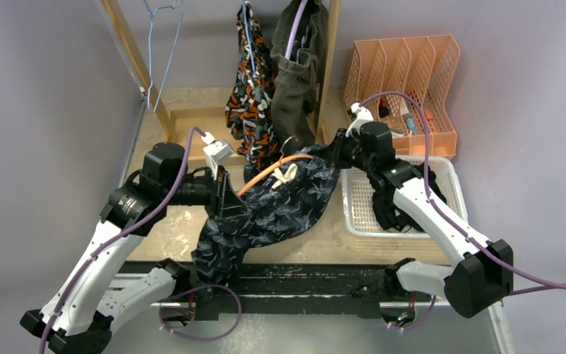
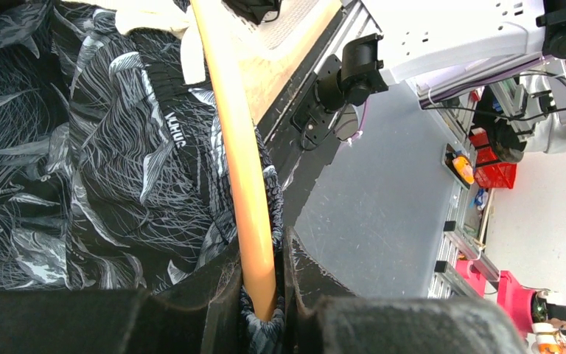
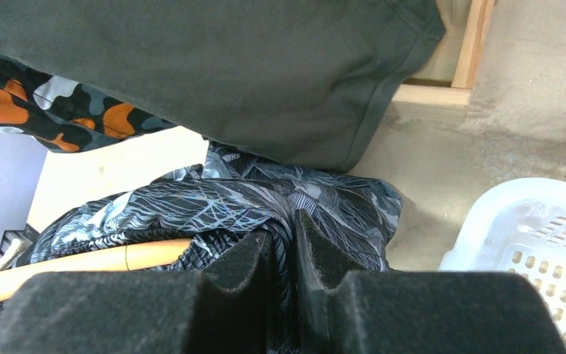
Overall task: Remove the shorts from the hanger
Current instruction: Remove the shorts from the clothes rod.
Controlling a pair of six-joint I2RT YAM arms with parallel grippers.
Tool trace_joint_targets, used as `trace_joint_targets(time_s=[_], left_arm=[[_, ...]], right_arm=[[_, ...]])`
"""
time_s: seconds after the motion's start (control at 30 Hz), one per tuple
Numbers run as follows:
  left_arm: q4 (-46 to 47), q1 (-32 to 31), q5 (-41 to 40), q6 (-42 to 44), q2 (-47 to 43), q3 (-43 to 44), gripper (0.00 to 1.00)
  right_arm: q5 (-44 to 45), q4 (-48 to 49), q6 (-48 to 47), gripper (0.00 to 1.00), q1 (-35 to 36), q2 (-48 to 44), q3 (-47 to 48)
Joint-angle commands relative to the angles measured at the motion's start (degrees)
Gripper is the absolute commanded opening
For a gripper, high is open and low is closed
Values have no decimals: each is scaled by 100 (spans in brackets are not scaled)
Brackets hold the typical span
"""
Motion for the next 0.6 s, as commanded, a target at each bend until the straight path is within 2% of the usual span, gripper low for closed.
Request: trace_joint_targets(time_s=[0.0, 0.1, 0.2, 0.3, 0.37, 0.47, 0.53, 0.57], left_arm=[[717, -3, 501, -93, -270, 367, 0], [465, -3, 346, 159, -143, 546, 0], [162, -3, 232, 478, 94, 786, 0], [357, -3, 319, 413, 194, 789, 0], [685, -3, 322, 241, 130, 688, 0], [1309, -3, 263, -49, -25, 545, 0], [1766, -3, 350, -271, 9, 490, 0], [1881, -3, 361, -327, 59, 519, 0]], right_arm=[[721, -117, -85, 16, -210, 161, -208], [853, -152, 39, 16, -244, 153, -296], [219, 209, 60, 16, -258, 14, -551], [-262, 446, 62, 16, -258, -61, -709], [19, 385, 139, 15, -263, -85, -728], [1140, 109, 628, 15, -261, -437, -809], [1152, 766, 711, 19, -261, -921, -1219], [793, 1189, 686, 21, -263, -1151, -1466]])
